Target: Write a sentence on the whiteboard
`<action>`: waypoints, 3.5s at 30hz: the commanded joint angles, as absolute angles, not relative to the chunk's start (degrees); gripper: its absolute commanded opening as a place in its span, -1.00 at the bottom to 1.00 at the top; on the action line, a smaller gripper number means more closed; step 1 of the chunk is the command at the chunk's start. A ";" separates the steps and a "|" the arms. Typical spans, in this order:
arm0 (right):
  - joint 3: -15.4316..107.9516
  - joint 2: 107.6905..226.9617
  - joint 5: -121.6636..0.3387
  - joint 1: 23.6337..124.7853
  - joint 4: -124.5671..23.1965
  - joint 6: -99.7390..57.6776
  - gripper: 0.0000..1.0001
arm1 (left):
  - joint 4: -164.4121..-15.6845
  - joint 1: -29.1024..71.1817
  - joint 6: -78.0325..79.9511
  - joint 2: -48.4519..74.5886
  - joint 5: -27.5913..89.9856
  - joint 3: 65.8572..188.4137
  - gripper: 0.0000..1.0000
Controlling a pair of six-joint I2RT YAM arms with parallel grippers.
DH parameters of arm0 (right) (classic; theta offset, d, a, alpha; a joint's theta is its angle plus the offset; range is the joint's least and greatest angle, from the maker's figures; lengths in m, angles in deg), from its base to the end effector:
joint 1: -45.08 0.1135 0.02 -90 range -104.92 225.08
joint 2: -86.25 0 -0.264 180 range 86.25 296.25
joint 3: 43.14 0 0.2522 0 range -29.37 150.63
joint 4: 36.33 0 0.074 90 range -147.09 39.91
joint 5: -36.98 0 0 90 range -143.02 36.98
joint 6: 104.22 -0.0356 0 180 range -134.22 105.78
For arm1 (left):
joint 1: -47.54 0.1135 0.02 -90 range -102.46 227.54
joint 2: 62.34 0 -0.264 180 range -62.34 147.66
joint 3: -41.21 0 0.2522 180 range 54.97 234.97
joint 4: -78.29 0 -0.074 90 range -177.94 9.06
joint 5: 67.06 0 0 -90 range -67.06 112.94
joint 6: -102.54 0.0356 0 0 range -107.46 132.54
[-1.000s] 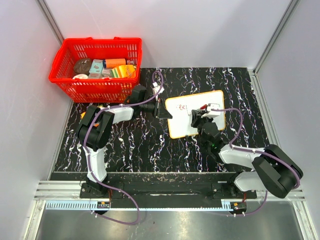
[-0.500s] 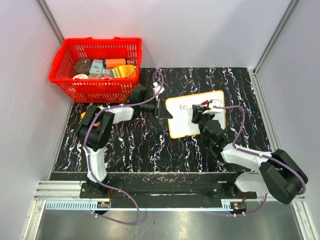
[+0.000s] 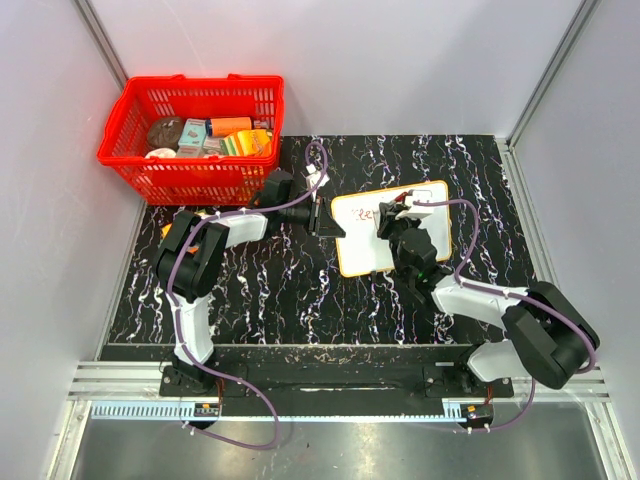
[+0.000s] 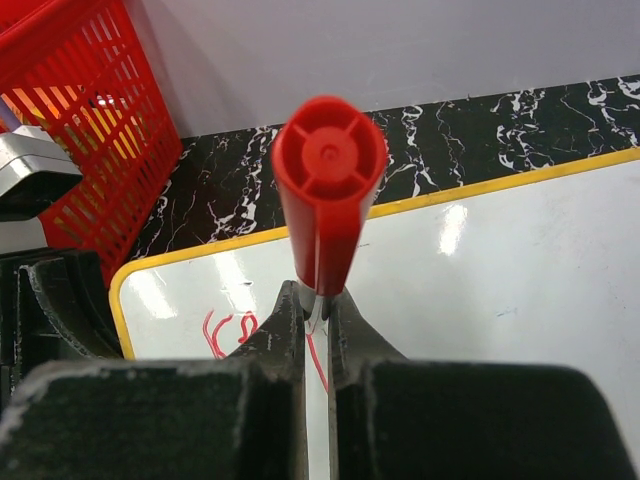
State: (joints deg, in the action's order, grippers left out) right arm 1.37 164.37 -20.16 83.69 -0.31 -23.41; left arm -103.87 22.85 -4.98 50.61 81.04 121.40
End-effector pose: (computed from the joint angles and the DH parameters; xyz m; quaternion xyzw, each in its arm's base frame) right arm 0.2305 0.1593 0.2366 0.0289 0.6939 0.1015 0.7123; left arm 0.3644 -0.2008 0.1729 0.2876 0.7428 -0.5495 0.2522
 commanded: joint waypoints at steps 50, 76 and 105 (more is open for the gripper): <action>0.60 162.80 -20.24 80.94 -2.54 -27.40 -1.00 | -97.26 21.08 4.45 53.94 75.58 121.15 -1.00; -0.90 163.50 -24.90 80.94 -1.40 -31.71 -1.00 | -96.91 21.08 4.63 54.03 75.49 121.23 -1.00; 1.21 155.50 -28.59 75.23 -7.38 -26.96 -1.00 | -96.82 21.08 4.63 54.29 75.67 121.41 -1.00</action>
